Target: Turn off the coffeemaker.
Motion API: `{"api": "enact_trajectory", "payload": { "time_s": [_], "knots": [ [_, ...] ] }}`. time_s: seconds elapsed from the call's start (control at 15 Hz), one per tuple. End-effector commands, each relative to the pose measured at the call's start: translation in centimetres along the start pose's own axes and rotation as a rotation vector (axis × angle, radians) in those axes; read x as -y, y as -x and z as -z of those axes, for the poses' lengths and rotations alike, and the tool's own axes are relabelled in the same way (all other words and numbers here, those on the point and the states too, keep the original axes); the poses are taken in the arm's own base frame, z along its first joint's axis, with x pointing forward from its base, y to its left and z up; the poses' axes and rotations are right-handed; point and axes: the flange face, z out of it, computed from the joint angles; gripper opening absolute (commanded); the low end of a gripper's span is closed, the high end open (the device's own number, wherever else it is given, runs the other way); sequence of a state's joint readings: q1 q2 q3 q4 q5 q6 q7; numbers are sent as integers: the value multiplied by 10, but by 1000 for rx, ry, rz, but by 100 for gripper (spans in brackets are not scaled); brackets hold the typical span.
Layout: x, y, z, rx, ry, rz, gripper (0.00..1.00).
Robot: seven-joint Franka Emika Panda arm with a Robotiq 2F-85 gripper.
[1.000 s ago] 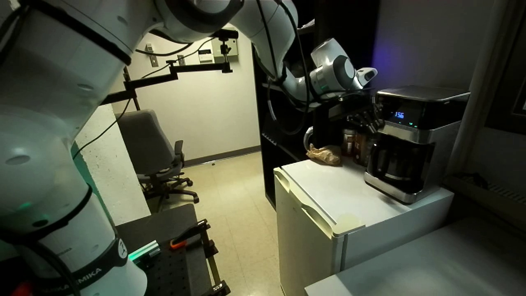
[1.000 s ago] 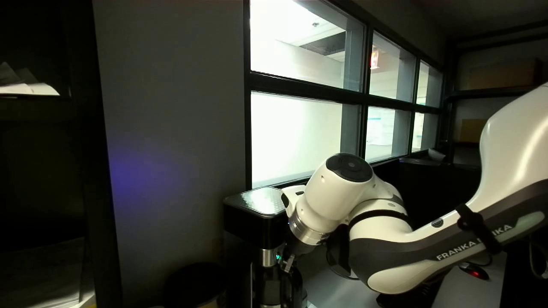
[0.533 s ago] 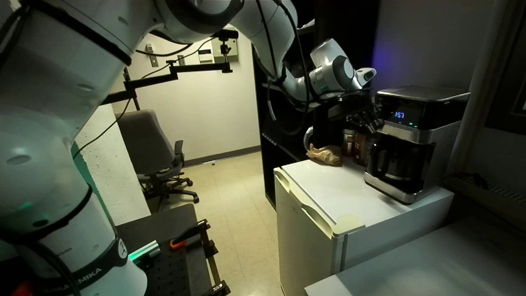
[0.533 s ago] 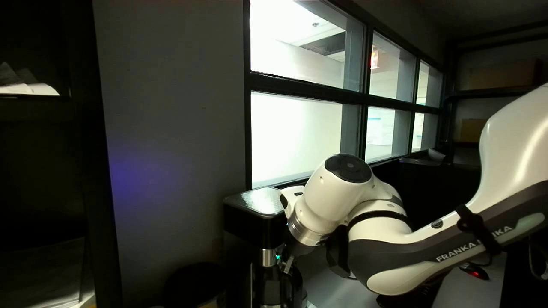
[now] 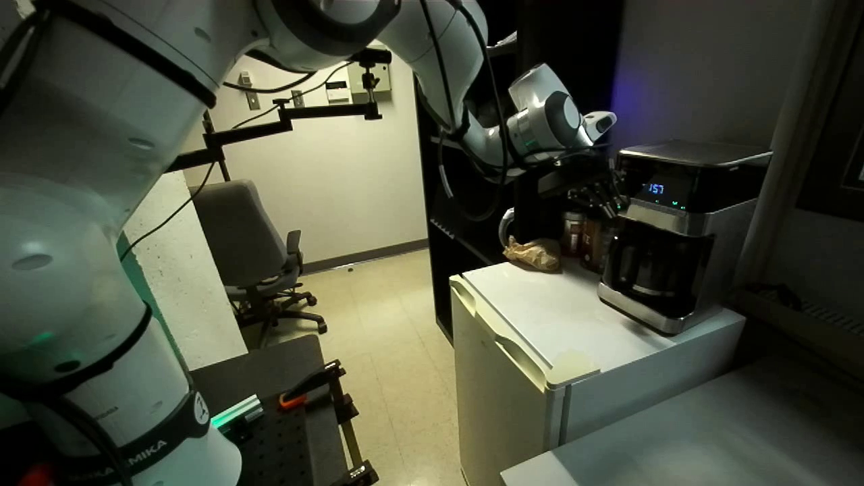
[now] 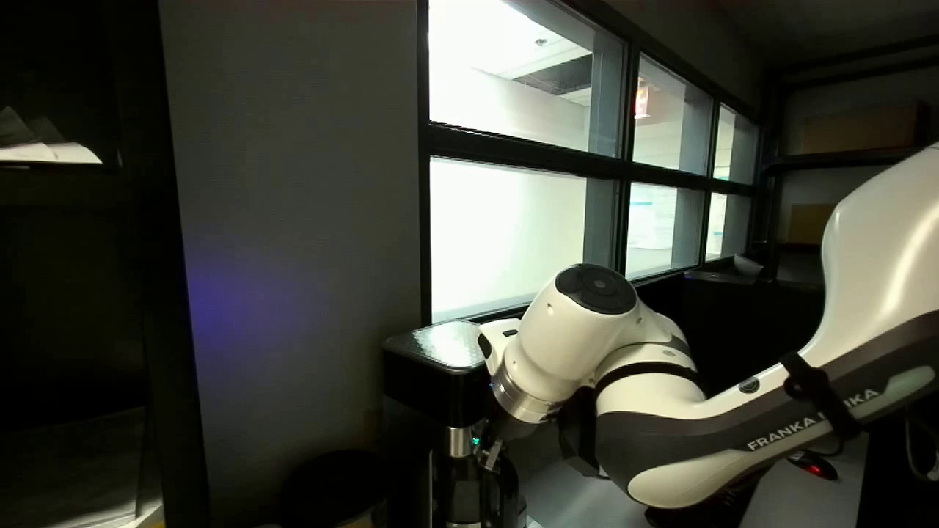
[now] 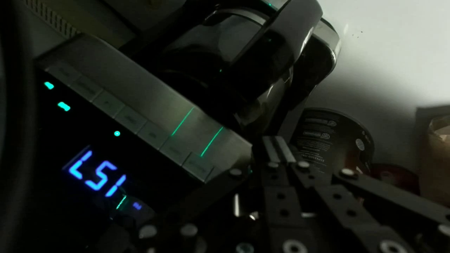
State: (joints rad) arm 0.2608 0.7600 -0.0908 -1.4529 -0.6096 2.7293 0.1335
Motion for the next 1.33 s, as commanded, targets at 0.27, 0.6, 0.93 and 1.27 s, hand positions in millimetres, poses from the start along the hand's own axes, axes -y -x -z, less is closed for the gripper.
{"api": "enact_trajectory", "payload": {
  "time_s": [0.27, 0.6, 0.93, 1.27],
  "knots": [
    [2, -15, 2, -24, 9, 20, 0],
    [-1, -14, 0, -21, 15, 16, 0],
    [-7, -13, 2, -28, 38, 10, 0],
    [-8, -14, 3, -36, 59, 13, 0]
  ]
}}
